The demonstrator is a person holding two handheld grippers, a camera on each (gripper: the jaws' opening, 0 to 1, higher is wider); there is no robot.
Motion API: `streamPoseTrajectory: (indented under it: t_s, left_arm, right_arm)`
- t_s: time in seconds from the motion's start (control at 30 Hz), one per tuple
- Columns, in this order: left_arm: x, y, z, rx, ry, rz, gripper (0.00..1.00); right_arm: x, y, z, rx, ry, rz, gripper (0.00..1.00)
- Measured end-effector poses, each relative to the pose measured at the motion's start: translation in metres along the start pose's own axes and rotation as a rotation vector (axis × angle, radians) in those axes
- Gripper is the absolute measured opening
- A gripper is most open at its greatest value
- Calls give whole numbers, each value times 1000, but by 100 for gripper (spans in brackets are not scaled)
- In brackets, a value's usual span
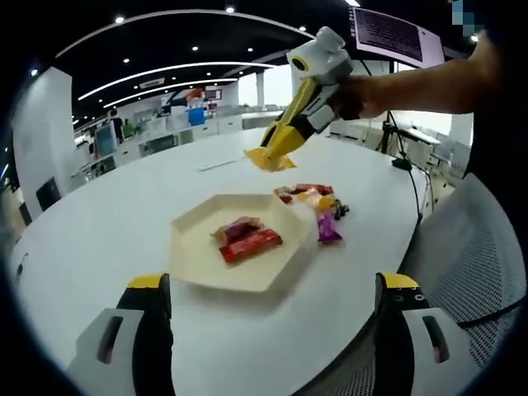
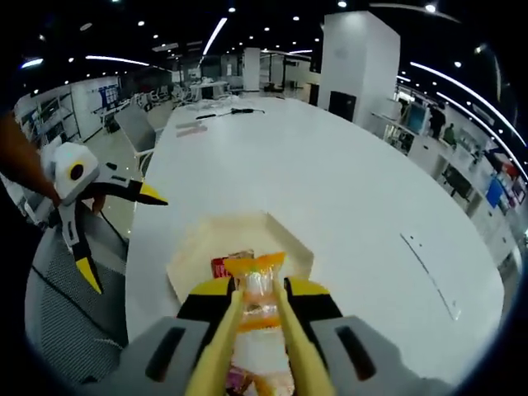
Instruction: Place the target food into the container with the food tongs after gripping and lifting it, then release it inside without dropping or visibly crushing the food.
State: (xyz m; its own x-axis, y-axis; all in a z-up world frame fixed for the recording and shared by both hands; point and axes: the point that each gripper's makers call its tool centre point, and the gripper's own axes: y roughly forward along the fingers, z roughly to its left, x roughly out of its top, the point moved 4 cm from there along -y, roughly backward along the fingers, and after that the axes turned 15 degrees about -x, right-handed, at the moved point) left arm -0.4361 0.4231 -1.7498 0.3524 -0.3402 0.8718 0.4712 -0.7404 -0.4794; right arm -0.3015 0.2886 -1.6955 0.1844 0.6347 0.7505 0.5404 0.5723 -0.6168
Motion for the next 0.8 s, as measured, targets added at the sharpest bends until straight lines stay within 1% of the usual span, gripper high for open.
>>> streamPoseTrajectory:
  t_s: [0.1, 0.2, 0.37, 0.43, 0.47, 0.67, 0.8]
  left_arm:
    - [0, 0, -1, 1, 0, -1, 99]
    - [0, 0, 1, 13, 21, 7, 99]
    - [-1, 0, 3, 21, 27, 18, 99]
    - [-1, 0, 2, 17, 23, 19, 99]
    - [-1, 0, 2, 19, 26, 20, 99]
    - [0, -2, 4, 30, 20, 6, 99]
    - [0, -1, 3, 27, 23, 9, 99]
  right_arm:
    - [6, 6, -1, -3, -17, -1, 23]
    - [15, 17, -9, -3, -8, 5, 23]
    - [31, 23, -10, 5, -28, 2, 23]
    - [36, 24, -9, 7, -41, -12, 23]
    - [37, 24, -9, 5, -54, -16, 24]
    - [41, 29, -11, 11, -63, -26, 25]
    - [42, 28, -12, 15, -49, -35, 26]
